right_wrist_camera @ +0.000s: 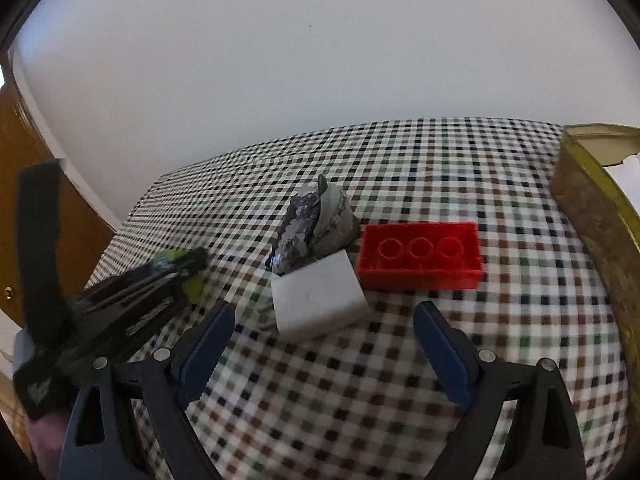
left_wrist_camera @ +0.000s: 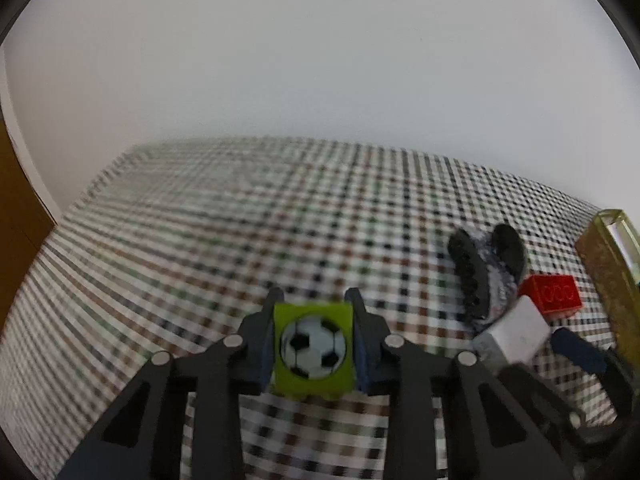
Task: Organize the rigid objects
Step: 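Grasp the green soccer-ball brick with the left gripper while the right grasps the white block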
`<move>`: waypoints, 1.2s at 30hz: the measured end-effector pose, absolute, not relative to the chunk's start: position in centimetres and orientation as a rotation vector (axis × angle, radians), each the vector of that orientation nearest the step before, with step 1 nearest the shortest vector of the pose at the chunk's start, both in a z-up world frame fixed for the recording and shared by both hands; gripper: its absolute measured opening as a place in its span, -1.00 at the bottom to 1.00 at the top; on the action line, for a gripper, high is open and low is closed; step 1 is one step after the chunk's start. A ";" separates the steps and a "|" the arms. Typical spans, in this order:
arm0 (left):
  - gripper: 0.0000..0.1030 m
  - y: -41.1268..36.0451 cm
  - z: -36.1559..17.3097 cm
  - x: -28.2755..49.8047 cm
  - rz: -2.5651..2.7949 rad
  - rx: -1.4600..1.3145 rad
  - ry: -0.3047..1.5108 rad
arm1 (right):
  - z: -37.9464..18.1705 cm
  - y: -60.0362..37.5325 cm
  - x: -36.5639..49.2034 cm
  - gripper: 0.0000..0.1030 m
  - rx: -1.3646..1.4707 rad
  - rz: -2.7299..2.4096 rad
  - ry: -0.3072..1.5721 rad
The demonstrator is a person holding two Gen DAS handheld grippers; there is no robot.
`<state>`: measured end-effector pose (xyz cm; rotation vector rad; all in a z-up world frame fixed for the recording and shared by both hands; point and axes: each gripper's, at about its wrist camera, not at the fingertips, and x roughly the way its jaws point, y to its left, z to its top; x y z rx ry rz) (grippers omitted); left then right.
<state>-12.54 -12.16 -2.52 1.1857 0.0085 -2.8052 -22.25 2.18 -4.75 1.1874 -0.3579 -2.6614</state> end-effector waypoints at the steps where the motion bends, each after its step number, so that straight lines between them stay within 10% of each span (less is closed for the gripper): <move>1: -0.40 -12.3 -2.3 -12.4 -2.803 1.170 -0.006 | -4.8 1.9 -22.6 0.80 1.193 -2.663 -0.344; 6: -0.40 -13.6 -1.8 -12.3 -2.757 1.152 0.040 | -5.1 0.6 -23.6 0.74 1.243 -2.652 -0.278; 11: -0.40 -13.4 -1.4 -11.9 -2.750 1.166 0.060 | -5.0 0.5 -23.3 0.05 1.230 -2.629 -0.251; 31: -0.40 -13.3 -2.6 -12.7 -2.782 1.187 0.048 | -4.8 4.6 -17.8 0.06 1.132 -2.421 -0.465; 36: -0.40 -13.5 -2.6 -12.2 -2.782 1.178 0.045 | -2.9 5.9 -16.5 0.06 1.030 -2.577 -0.255</move>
